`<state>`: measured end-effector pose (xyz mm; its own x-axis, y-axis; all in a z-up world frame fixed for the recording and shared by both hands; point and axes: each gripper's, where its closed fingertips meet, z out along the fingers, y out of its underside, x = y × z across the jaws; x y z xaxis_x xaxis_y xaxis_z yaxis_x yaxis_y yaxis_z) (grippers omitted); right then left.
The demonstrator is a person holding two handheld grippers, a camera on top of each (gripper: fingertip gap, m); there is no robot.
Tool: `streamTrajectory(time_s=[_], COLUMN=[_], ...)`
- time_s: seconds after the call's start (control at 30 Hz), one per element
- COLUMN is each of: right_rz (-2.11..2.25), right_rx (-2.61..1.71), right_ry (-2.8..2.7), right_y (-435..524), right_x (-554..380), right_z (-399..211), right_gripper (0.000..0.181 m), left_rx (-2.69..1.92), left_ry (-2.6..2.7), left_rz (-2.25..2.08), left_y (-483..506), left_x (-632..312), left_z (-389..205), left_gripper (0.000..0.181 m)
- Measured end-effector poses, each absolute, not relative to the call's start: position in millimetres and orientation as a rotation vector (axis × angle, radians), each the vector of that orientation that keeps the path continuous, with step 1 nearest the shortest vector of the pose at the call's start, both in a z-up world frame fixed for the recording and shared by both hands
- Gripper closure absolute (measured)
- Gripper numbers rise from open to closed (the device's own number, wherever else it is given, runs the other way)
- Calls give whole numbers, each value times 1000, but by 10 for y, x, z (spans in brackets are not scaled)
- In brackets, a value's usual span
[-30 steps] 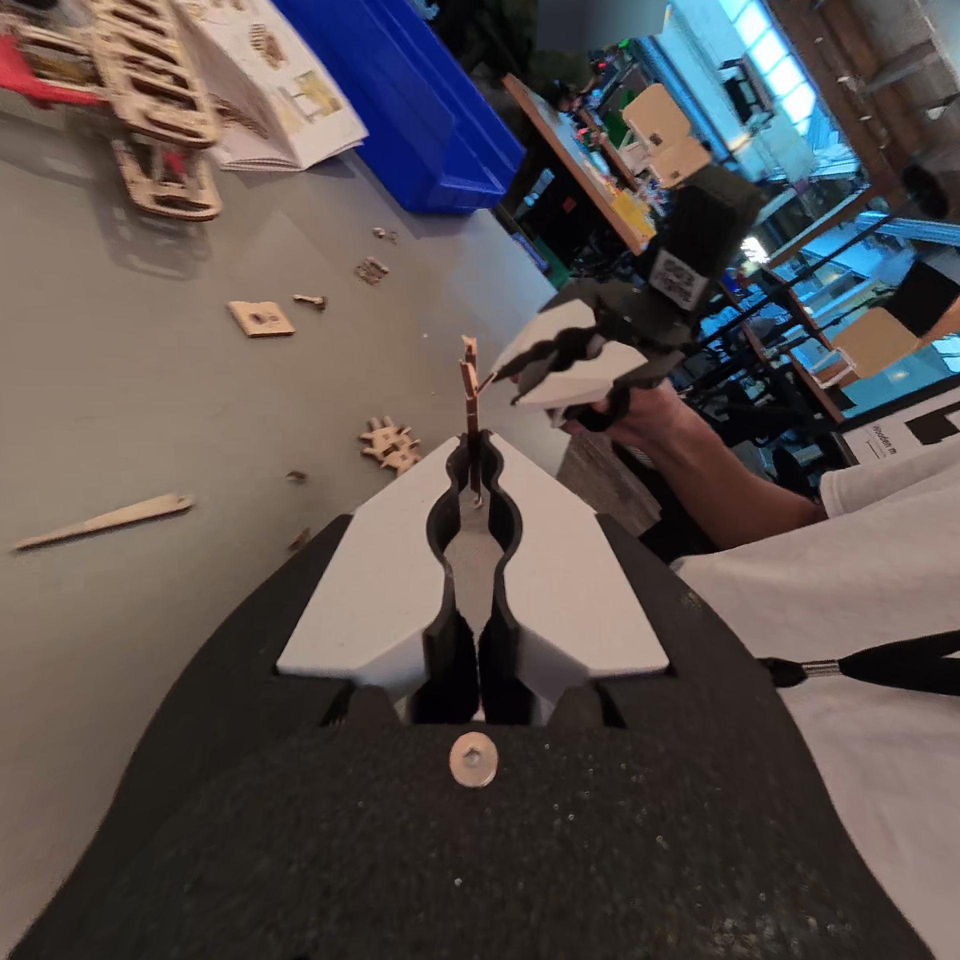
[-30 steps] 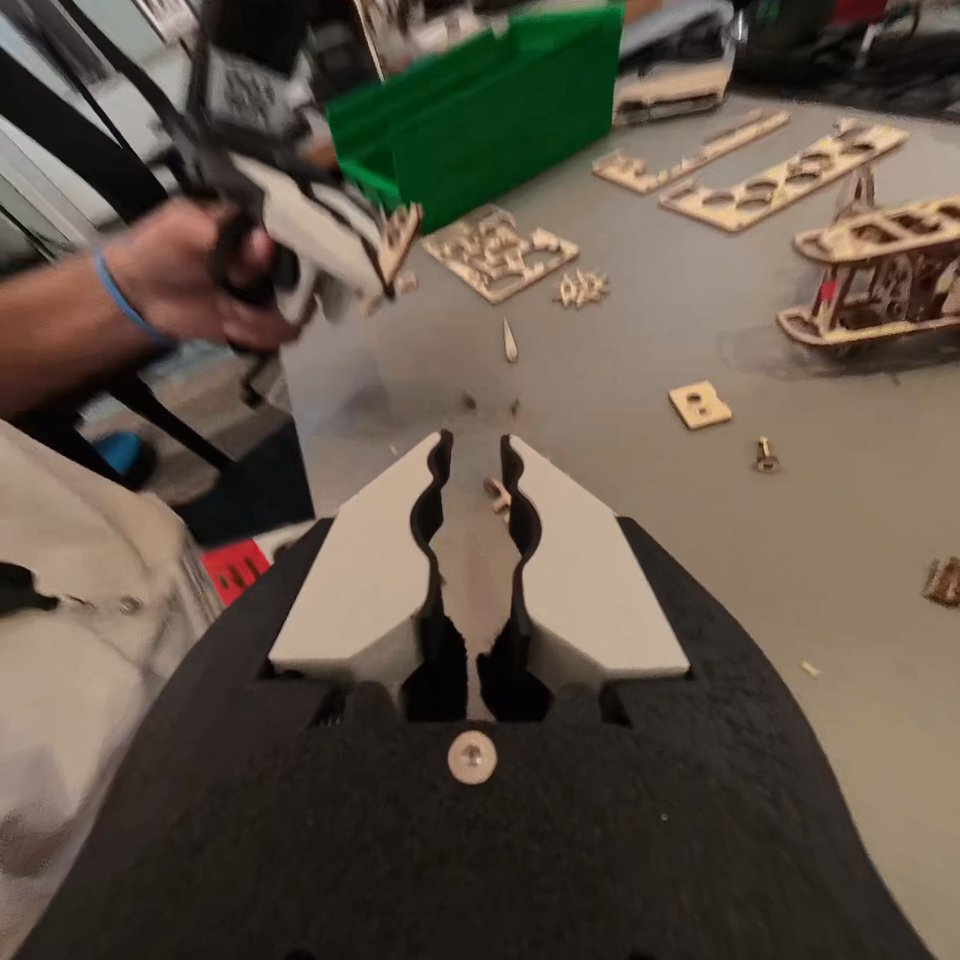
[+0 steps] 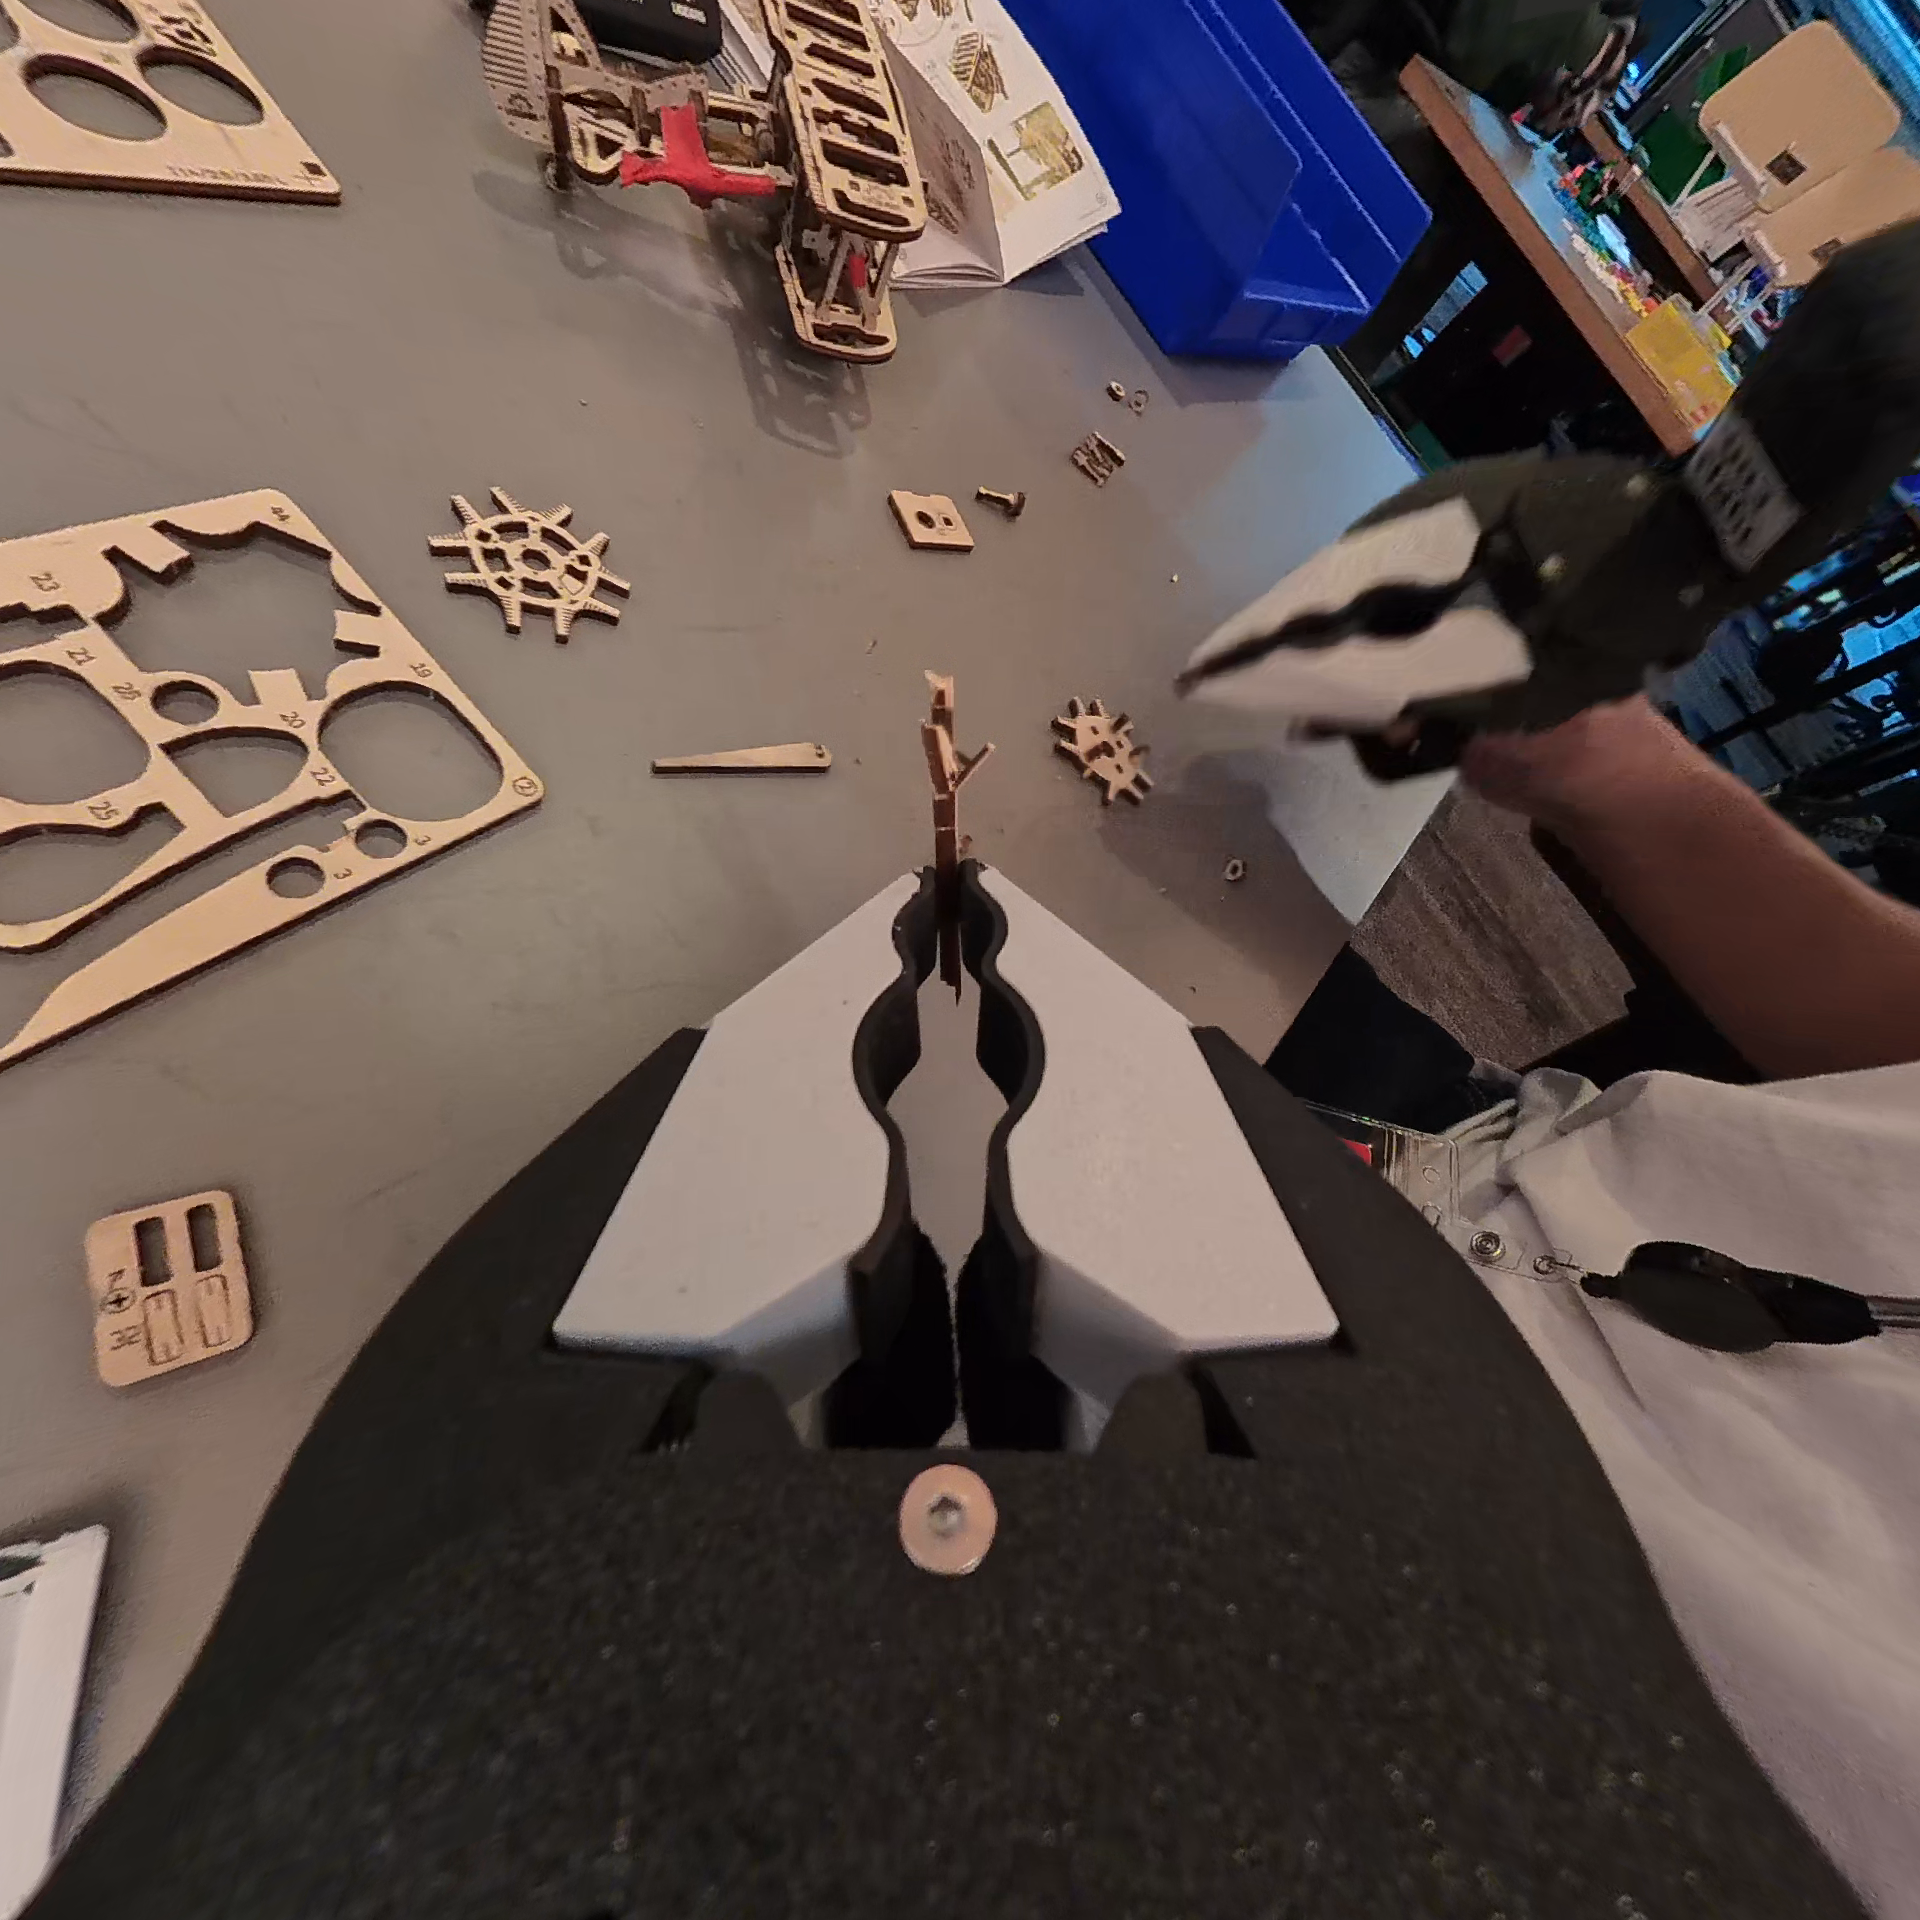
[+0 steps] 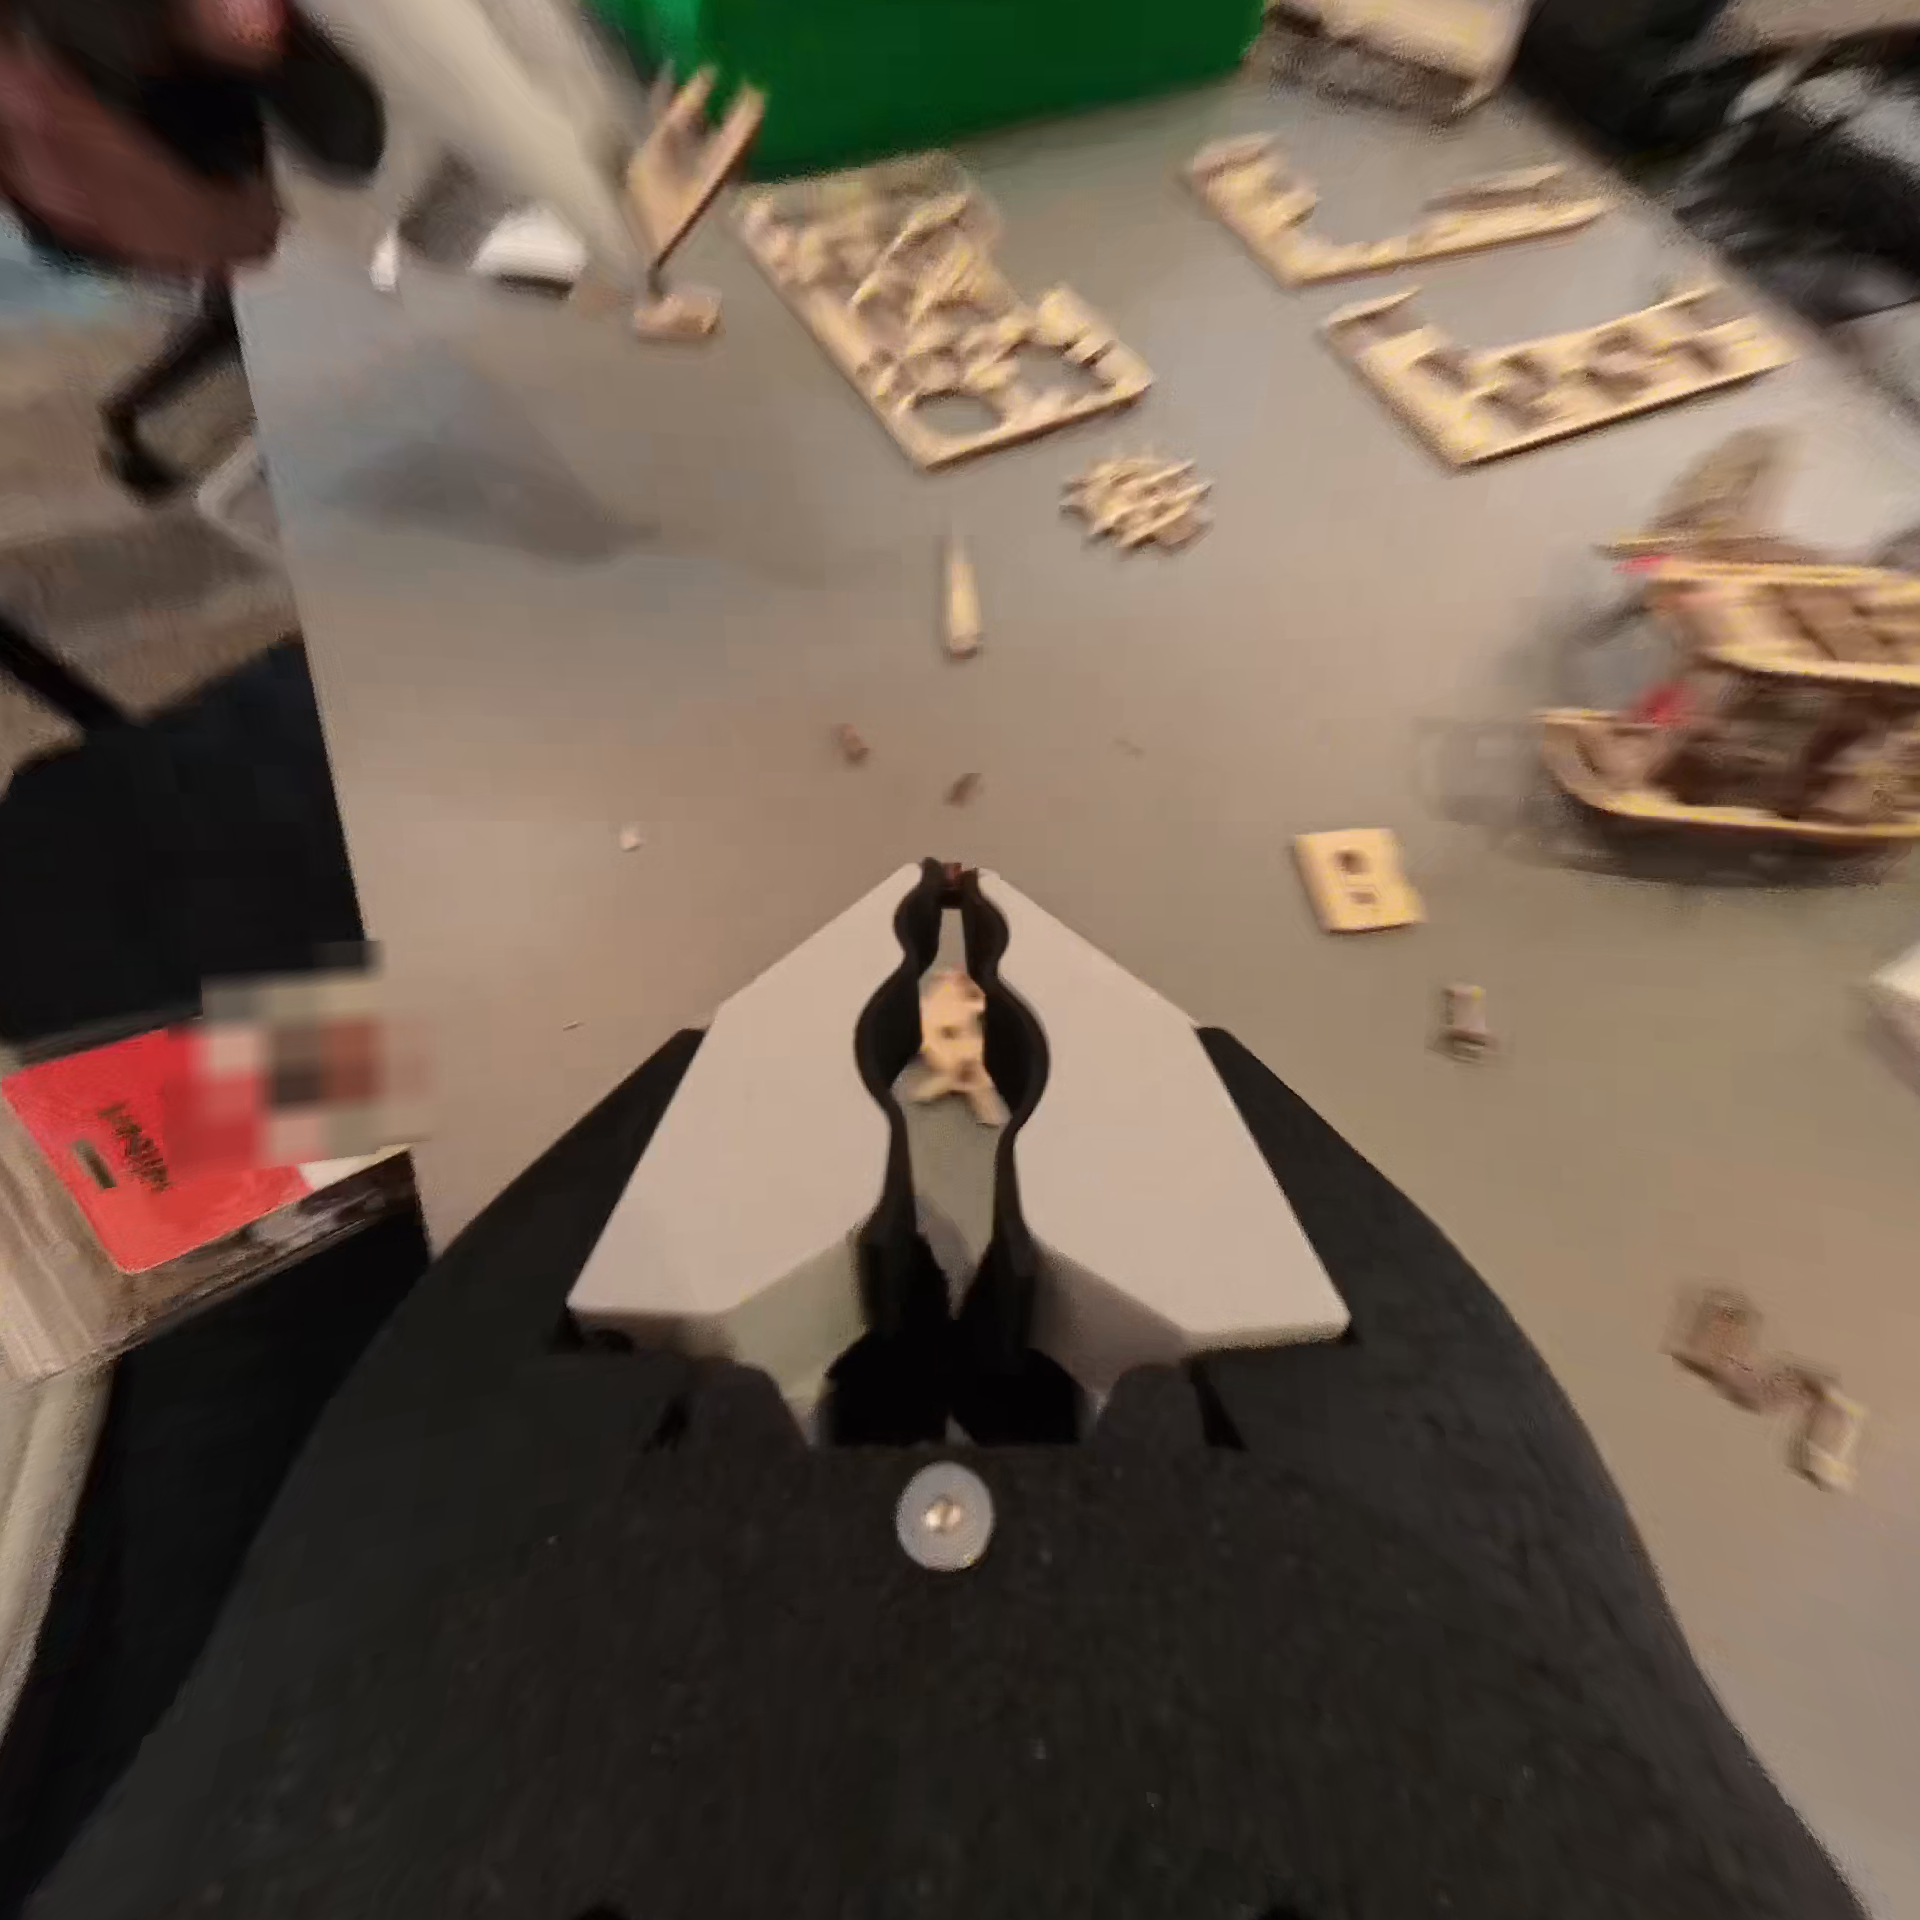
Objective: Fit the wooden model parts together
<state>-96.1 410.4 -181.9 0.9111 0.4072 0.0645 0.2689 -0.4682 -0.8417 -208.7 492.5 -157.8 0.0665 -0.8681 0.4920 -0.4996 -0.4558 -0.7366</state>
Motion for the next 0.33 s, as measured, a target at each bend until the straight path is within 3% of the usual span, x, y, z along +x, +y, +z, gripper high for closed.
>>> streamTrajectory(time_s=[0.03, 0.2, 0.33], right_rz=[158, -14, -86], right_rx=[-2060, -2190, -2251], right_ry=[-415, 52, 184], right_y=[4102, 3765, 3553], right_x=[-724, 1015, 1522], right_z=[-1696, -1741, -2007], right_gripper=[179, 179, 179], left_rx=[-1984, -2006, -2007], left_ry=[1357, 1337, 1362], left_rz=[-1347, -1344, -1332], left_y=[4940, 4966, 4923], left_x=[-2091, -2079, -2045], left_z=[-1584, -1608, -1633], left_gripper=[181, 181, 181])
